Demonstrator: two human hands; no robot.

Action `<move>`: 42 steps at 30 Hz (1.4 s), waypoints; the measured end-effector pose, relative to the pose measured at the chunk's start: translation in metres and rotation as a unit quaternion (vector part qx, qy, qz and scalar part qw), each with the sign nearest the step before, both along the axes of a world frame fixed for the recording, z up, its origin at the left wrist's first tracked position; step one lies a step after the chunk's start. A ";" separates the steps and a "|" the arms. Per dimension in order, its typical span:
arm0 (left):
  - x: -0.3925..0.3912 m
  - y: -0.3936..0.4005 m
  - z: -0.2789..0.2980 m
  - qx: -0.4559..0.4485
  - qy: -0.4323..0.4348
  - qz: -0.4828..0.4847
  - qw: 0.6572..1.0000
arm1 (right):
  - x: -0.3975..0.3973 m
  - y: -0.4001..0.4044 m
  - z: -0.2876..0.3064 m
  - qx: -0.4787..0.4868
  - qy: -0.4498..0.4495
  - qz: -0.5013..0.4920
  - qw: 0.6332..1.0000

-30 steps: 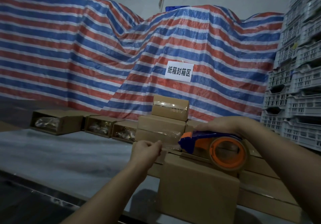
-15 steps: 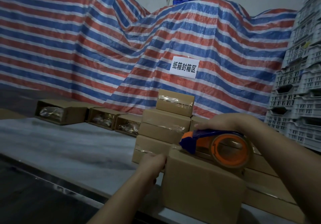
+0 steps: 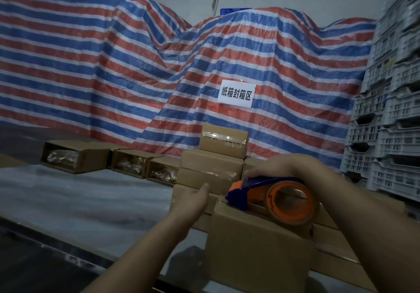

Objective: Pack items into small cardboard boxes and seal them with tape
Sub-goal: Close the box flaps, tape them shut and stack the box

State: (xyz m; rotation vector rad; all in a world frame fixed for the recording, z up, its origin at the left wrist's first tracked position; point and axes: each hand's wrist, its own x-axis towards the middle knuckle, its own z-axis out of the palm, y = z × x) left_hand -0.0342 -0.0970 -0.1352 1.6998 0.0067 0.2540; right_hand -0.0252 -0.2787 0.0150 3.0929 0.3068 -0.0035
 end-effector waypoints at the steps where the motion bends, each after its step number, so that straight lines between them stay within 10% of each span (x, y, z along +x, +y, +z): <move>1: 0.000 -0.004 0.007 0.006 0.001 -0.017 1.000 | -0.002 0.000 0.001 -0.016 -0.001 0.011 1.000; 27: 0.000 -0.010 0.026 0.207 0.040 -0.077 0.975 | -0.032 -0.114 -0.003 -0.038 0.018 -0.162 0.986; 34: -0.036 -0.049 0.035 0.452 -0.248 -0.036 0.856 | -0.025 -0.116 -0.003 -0.048 0.034 -0.153 0.986; 38: -0.047 -0.076 0.022 0.612 -0.230 -0.106 0.749 | -0.024 -0.124 -0.005 -0.029 0.040 -0.146 0.988; 42: -0.043 -0.071 0.020 0.615 -0.235 -0.100 0.746 | -0.031 -0.143 -0.001 0.032 0.029 -0.144 0.989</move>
